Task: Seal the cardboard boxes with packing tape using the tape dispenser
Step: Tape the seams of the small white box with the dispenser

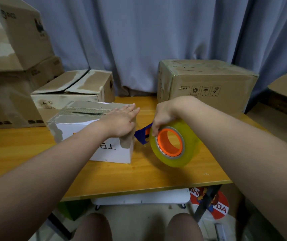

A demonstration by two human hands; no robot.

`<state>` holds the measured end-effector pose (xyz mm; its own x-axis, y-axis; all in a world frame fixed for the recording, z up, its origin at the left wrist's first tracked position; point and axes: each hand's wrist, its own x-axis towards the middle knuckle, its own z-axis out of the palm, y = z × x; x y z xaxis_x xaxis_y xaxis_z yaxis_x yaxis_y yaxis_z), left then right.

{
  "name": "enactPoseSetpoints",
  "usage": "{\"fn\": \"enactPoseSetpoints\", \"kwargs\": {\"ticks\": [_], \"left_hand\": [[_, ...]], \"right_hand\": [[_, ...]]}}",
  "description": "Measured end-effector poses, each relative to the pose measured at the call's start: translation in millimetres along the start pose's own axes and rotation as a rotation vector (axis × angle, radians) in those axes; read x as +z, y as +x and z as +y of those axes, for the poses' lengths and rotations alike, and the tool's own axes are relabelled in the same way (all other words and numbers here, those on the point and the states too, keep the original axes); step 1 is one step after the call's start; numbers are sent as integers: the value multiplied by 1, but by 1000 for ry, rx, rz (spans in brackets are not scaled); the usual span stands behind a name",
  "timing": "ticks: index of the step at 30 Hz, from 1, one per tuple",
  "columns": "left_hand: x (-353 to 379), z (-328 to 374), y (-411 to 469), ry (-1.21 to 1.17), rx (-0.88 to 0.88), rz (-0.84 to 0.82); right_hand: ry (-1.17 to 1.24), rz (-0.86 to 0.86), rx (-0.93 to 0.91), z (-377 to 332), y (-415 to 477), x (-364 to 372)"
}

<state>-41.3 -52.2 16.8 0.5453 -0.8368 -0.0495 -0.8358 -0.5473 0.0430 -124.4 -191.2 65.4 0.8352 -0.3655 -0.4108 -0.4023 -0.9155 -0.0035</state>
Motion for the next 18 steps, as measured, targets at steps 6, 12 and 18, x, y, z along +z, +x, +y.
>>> {"fn": "enactPoseSetpoints", "kwargs": {"ticks": [6,12,18], "left_hand": [[0,0,1,5,-6,3],[1,-2,0,-5,0,13],[0,-2,-1,-7,2,6]], "right_hand": [[-27,54,-16,1,-5,4],[47,75,-14,17,-13,11],[177,149,-63,38,-22,32]]}}
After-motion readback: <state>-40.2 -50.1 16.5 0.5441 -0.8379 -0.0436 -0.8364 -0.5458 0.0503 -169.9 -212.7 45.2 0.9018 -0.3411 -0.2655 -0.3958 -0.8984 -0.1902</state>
